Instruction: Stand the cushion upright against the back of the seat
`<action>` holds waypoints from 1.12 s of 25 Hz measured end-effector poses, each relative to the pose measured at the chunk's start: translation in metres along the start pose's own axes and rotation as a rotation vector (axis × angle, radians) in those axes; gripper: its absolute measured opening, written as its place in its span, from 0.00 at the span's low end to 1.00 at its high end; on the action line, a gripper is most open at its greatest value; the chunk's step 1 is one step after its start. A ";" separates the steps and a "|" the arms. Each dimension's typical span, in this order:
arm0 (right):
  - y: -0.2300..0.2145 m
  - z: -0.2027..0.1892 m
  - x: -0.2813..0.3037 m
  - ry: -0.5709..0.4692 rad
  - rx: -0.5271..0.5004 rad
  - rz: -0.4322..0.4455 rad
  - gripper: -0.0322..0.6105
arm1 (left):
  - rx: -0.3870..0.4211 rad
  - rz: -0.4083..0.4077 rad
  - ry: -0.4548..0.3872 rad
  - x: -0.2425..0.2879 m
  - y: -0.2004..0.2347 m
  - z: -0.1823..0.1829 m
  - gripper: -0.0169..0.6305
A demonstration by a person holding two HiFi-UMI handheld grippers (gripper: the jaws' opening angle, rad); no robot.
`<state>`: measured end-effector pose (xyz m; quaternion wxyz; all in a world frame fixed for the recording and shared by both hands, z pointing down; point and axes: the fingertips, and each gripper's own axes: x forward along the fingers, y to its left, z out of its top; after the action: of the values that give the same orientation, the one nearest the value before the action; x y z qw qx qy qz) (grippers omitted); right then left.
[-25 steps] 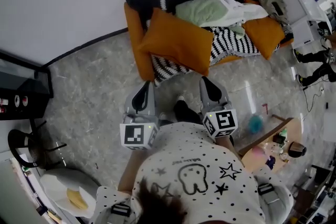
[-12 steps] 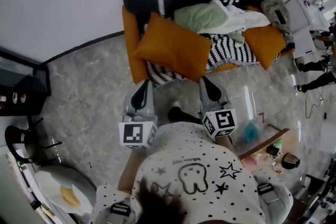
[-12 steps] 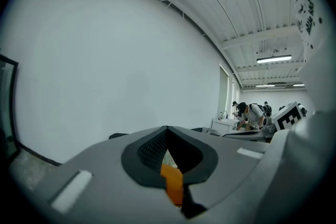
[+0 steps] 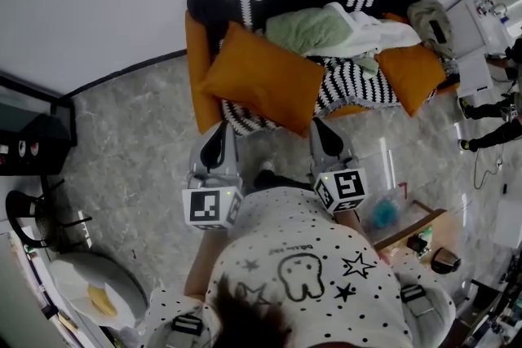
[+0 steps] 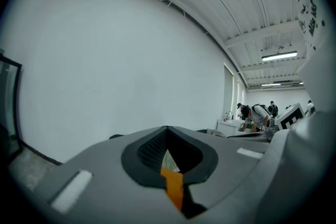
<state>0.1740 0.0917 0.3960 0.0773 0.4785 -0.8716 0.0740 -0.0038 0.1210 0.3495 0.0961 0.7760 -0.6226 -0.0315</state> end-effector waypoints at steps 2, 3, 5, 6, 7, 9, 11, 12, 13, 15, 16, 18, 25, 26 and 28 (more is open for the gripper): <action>-0.006 0.000 0.000 0.000 -0.005 0.007 0.05 | 0.001 0.000 -0.008 0.004 -0.006 -0.002 0.02; -0.009 -0.001 0.001 0.002 -0.008 0.009 0.05 | -0.002 0.000 -0.011 0.006 -0.009 -0.002 0.02; -0.015 -0.001 0.004 0.006 -0.006 0.009 0.05 | -0.013 0.006 -0.013 0.010 -0.012 -0.001 0.02; -0.017 -0.001 0.006 0.008 -0.002 0.012 0.05 | -0.015 0.009 -0.013 0.012 -0.013 0.000 0.02; -0.018 -0.001 0.007 0.009 0.001 0.016 0.05 | -0.015 0.012 -0.011 0.013 -0.013 0.000 0.02; -0.019 -0.001 0.009 0.009 0.002 0.025 0.05 | -0.014 0.016 -0.010 0.016 -0.012 -0.002 0.02; -0.019 -0.003 0.013 0.015 0.005 0.029 0.05 | -0.018 0.022 -0.009 0.019 -0.008 -0.004 0.02; -0.019 -0.003 0.016 0.020 0.007 0.031 0.05 | -0.026 0.027 -0.008 0.021 -0.005 -0.004 0.02; -0.019 -0.004 0.018 0.025 0.008 0.033 0.05 | -0.033 0.031 -0.006 0.023 -0.003 -0.003 0.02; -0.020 -0.004 0.023 0.031 0.008 0.033 0.05 | -0.043 0.037 0.004 0.028 -0.001 0.001 0.02; -0.021 -0.004 0.025 0.032 0.010 0.029 0.05 | -0.049 0.035 0.009 0.031 -0.001 0.003 0.02; -0.026 -0.003 0.031 0.034 0.016 0.017 0.05 | -0.058 0.022 0.011 0.039 0.001 0.002 0.02; -0.030 0.011 0.062 0.034 0.022 -0.010 0.05 | -0.044 -0.007 0.017 0.069 0.022 0.012 0.02; -0.029 0.014 0.067 0.033 0.023 -0.015 0.05 | -0.041 -0.012 0.018 0.073 0.026 0.013 0.02; -0.028 0.018 0.075 0.033 0.024 -0.025 0.05 | -0.039 -0.020 0.019 0.081 0.033 0.017 0.02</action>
<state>0.1573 0.0115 0.3956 0.0867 0.4888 -0.8632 0.0915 -0.0206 0.0335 0.3451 0.1169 0.7803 -0.6133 -0.0373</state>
